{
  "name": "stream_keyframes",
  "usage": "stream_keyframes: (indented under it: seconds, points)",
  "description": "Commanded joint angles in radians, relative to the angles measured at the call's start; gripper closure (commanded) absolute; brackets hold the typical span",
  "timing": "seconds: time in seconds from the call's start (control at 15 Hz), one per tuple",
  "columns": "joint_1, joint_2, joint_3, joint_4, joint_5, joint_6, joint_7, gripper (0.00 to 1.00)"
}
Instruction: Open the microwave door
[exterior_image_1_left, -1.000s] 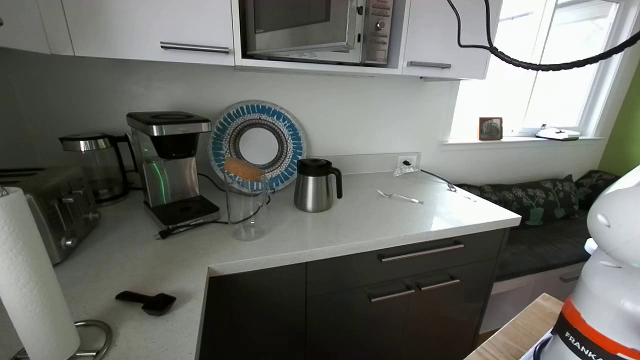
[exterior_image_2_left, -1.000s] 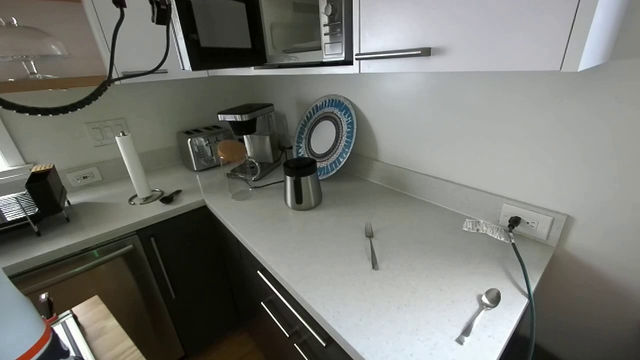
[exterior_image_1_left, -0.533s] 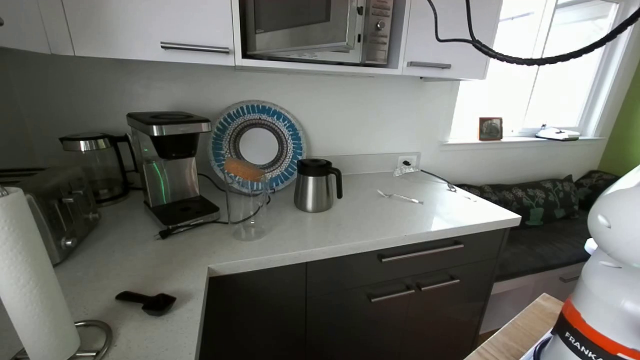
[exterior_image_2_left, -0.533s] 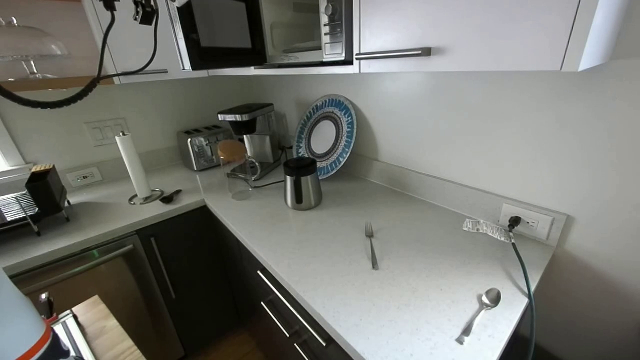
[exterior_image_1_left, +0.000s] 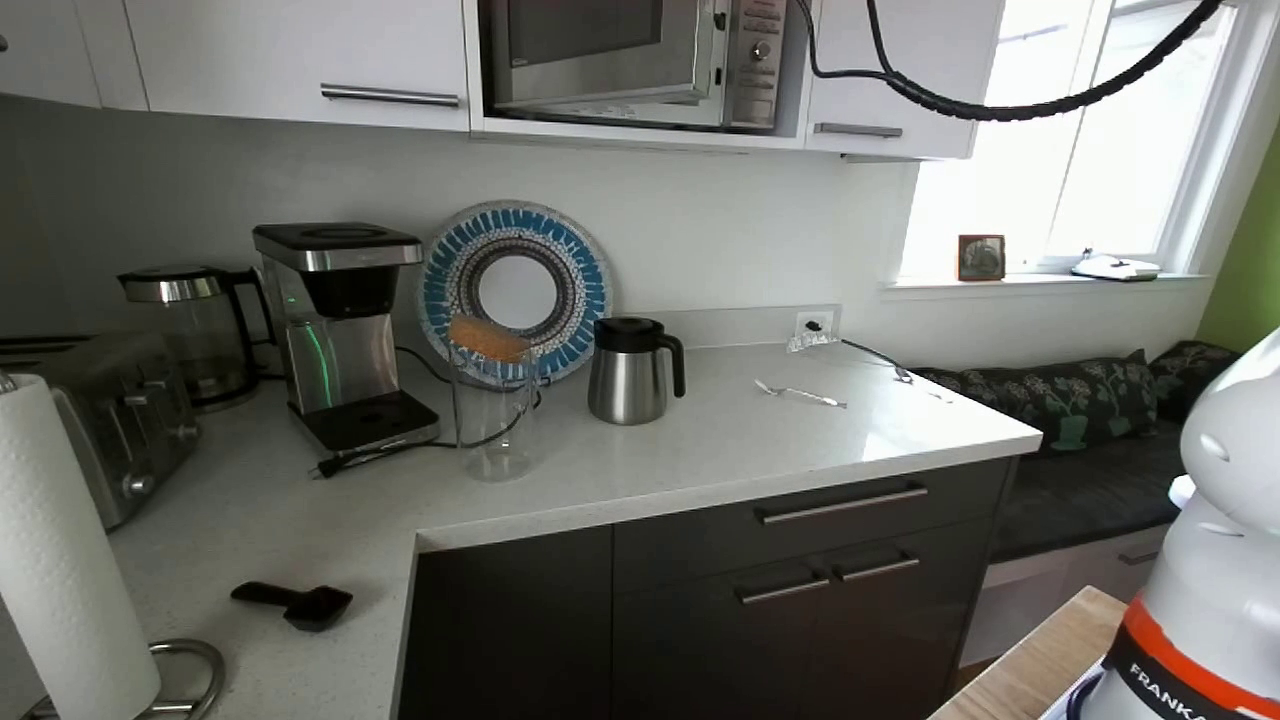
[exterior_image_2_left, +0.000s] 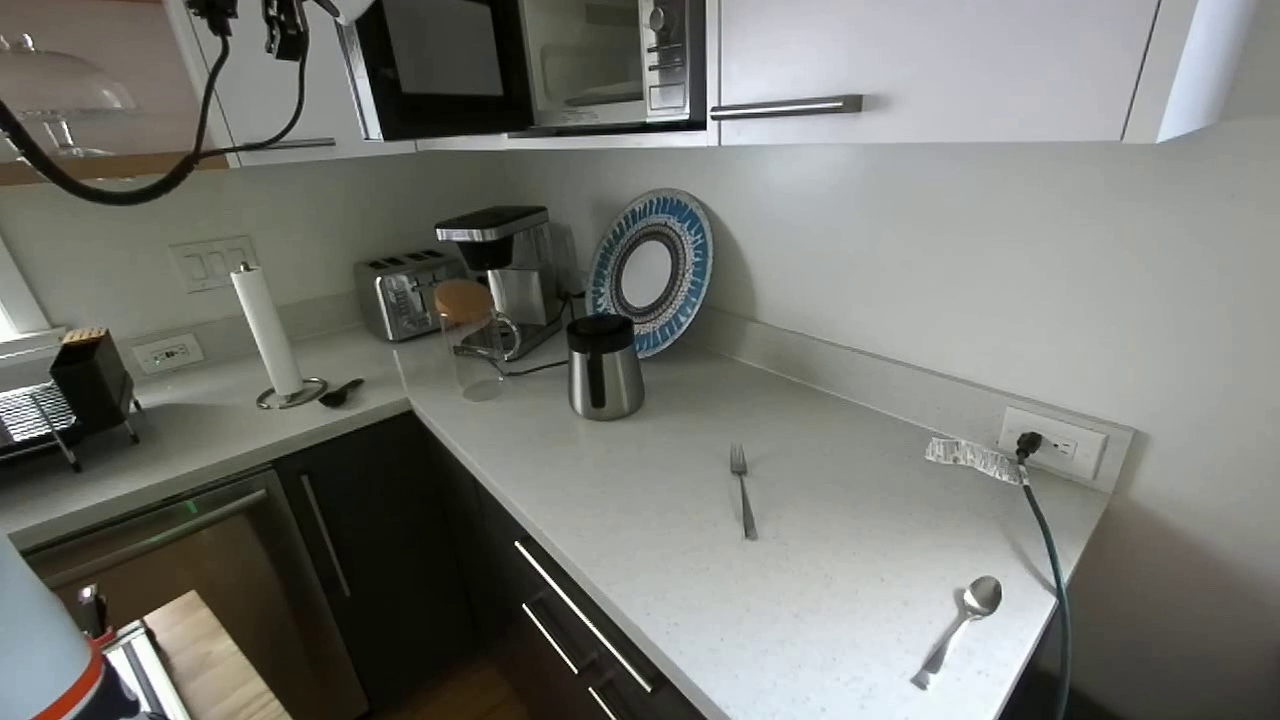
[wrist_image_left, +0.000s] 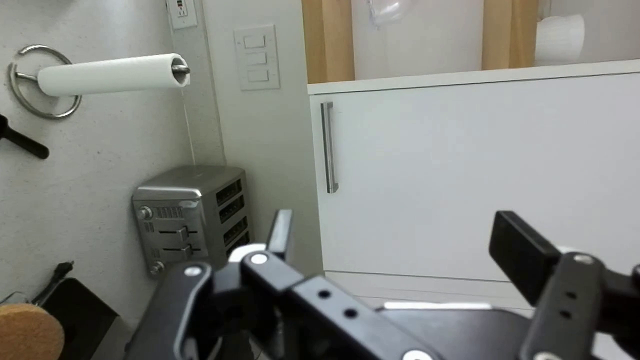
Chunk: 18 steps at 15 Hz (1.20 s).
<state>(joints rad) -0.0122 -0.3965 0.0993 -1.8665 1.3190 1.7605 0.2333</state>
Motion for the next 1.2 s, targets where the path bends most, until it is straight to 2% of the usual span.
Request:
stream_keyframes:
  seconds: [0.0, 0.2, 0.33, 0.6, 0.93, 1.13]
  points:
    - [0.01, 0.008, 0.03, 0.053, -0.084, 0.013, 0.108, 0.0]
    - [-0.001, -0.009, 0.045, 0.102, -0.264, -0.047, 0.27, 0.0]
    - [-0.002, -0.034, 0.041, 0.124, -0.368, -0.114, 0.332, 0.0]
    - [-0.001, -0.085, -0.014, 0.171, -0.49, -0.345, 0.354, 0.0]
    - [-0.047, -0.126, -0.11, 0.227, -0.705, -0.569, 0.126, 0.0]
    - [-0.078, -0.152, -0.155, 0.202, -0.887, -0.543, -0.089, 0.0]
